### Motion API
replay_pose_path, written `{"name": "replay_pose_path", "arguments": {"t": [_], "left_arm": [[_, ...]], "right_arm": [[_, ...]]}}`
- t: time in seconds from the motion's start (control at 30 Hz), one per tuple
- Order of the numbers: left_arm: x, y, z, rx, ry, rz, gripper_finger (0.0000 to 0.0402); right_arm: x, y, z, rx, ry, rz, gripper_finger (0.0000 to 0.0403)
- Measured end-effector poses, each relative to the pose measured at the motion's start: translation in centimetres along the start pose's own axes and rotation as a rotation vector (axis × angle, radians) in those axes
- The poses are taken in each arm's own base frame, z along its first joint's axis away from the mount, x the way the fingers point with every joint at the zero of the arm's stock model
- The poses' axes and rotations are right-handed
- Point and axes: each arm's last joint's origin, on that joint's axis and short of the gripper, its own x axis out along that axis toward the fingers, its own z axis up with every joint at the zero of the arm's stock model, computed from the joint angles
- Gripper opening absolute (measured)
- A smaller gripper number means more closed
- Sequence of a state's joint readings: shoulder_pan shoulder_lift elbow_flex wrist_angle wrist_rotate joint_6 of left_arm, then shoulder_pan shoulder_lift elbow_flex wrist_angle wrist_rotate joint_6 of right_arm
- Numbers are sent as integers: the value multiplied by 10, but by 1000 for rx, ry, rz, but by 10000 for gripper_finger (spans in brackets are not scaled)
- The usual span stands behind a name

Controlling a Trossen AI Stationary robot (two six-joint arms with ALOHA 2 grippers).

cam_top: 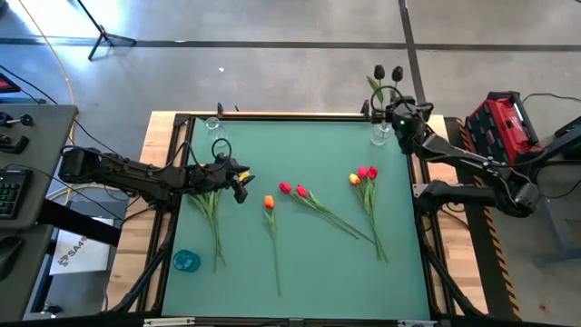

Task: Sort flowers into vase by color
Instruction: Put the black tulip into the right transparent vase

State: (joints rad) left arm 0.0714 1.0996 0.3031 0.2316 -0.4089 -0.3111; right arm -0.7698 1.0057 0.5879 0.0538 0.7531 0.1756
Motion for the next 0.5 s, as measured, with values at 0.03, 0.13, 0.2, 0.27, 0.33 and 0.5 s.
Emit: {"name": "replay_pose_path", "arguments": {"t": [0.03,0.13,0.2,0.27,0.33,0.5], "left_arm": [[0,0,0,-1,-1,0,163],[0,0,0,-9,-1,0,163],[0,0,0,-21,-1,0,163],[0,0,0,-28,0,1,163],[0,0,0,-28,0,1,163],[0,0,0,-33,2,-1,163]], "right_arm": [[-1,1,1,-9,20,23,120],[-8,4,10,-30,64,125,145],[-14,3,18,-6,120,146,155],[-20,0,24,2,197,124,159],[-26,-4,31,1,257,105,159],[-44,-2,39,-9,398,214,160]]}}
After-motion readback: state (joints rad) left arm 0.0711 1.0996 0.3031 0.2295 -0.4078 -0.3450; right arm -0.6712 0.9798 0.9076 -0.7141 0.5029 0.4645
